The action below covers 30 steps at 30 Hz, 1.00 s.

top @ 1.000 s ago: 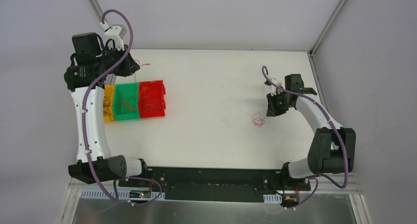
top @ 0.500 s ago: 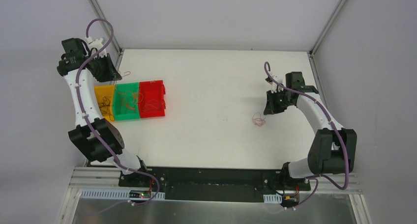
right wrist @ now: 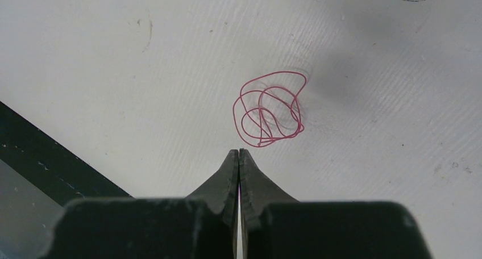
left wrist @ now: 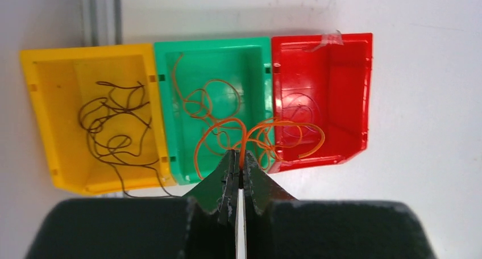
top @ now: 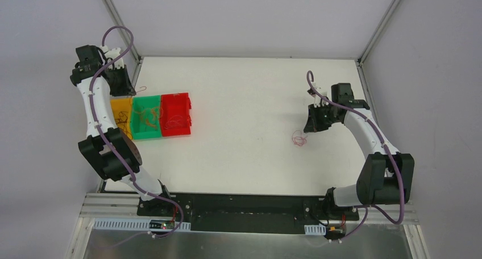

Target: Untangle the cables

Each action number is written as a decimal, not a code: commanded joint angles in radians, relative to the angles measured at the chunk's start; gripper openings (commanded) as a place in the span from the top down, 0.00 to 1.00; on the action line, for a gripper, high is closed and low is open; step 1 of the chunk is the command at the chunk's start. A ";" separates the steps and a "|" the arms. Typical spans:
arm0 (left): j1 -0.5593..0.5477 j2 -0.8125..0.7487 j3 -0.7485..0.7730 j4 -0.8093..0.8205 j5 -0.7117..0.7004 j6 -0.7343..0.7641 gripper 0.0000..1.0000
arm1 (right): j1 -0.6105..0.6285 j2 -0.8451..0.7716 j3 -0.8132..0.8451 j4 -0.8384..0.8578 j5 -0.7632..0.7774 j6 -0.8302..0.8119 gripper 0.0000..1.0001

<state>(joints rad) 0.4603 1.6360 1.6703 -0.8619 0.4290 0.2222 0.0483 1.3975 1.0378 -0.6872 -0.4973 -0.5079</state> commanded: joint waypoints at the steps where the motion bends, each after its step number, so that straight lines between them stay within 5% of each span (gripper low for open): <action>1: 0.012 -0.031 0.057 0.025 -0.110 0.064 1.00 | 0.001 -0.039 0.001 -0.021 -0.037 0.004 1.00; 6: 0.012 -0.032 0.069 0.036 -0.160 0.104 1.00 | -0.001 -0.046 -0.010 -0.023 -0.039 0.002 1.00; 17: -0.041 -0.038 -0.107 0.035 0.001 0.158 1.00 | 0.004 -0.025 -0.017 -0.026 -0.074 0.020 1.00; 23: -0.029 -0.005 -0.145 0.034 -0.055 0.152 0.67 | 0.013 0.005 0.002 -0.094 -0.103 -0.001 0.98; 30: -0.025 -0.012 -0.112 0.021 -0.014 0.108 0.51 | 0.020 0.035 -0.007 -0.112 -0.084 0.003 0.67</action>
<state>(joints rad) 0.4274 1.6379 1.5223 -0.8268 0.3843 0.3523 0.0601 1.4204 1.0252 -0.7647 -0.5655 -0.5060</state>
